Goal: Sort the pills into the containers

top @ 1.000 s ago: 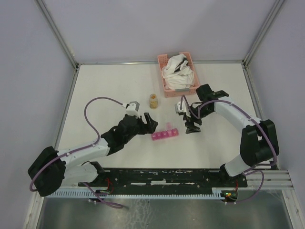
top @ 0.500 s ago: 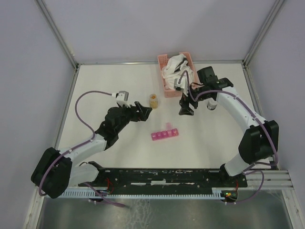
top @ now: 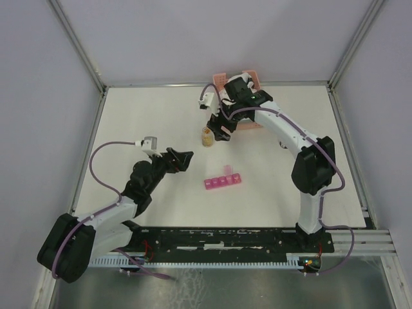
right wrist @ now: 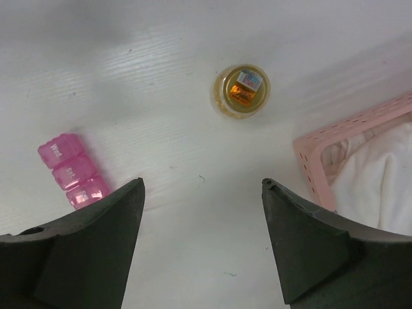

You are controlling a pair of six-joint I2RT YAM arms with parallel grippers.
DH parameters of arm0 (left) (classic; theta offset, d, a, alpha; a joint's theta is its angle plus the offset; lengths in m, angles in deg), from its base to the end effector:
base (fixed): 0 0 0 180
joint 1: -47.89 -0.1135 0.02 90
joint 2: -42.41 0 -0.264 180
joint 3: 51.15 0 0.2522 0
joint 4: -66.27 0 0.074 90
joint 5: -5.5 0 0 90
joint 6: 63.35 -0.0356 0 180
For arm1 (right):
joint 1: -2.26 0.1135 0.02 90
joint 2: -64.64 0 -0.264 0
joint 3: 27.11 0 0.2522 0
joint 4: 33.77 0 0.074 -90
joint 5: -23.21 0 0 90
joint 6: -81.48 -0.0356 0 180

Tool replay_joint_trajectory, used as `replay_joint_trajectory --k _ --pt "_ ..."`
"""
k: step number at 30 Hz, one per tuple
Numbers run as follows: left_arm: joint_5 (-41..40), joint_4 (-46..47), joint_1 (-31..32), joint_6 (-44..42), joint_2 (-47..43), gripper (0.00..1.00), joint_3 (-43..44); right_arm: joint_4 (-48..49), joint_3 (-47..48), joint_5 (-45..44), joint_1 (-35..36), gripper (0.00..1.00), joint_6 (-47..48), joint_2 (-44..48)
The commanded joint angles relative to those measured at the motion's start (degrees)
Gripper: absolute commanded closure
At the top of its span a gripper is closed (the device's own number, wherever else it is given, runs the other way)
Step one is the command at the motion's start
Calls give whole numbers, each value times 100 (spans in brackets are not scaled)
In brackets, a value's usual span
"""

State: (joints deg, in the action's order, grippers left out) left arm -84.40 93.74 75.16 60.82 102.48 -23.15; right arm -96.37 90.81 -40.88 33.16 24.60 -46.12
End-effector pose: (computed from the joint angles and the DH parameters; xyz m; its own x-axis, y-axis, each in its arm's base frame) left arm 0.1877 -0.0968 0.1996 -0.3172 -0.4684 -0.8246 0.3403 0.7554 -0.5600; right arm 0.3558 0.2311 0.3045 -0.2232 -0.7064 -0.6717 -0.9511 0.3087 -0.0086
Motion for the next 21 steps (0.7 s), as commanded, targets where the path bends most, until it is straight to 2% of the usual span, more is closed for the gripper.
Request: replay_joint_trajectory --k 1,6,14,21 --pt "-161 907 -31 327 -320 1 -332 113 824 -748 162 18 -622 -449" --pt "-229 1149 -39 387 -510 1 -593 -79 1775 -1090 381 18 -942 -1235" --pt "-197 1309 -37 397 -501 1 -672 -243 2646 -1640 589 19 -1263 -2054" --pt "-164 1380 -38 406 -449 1 -686 -345 2842 -1795 641 22 -1422 -2373"
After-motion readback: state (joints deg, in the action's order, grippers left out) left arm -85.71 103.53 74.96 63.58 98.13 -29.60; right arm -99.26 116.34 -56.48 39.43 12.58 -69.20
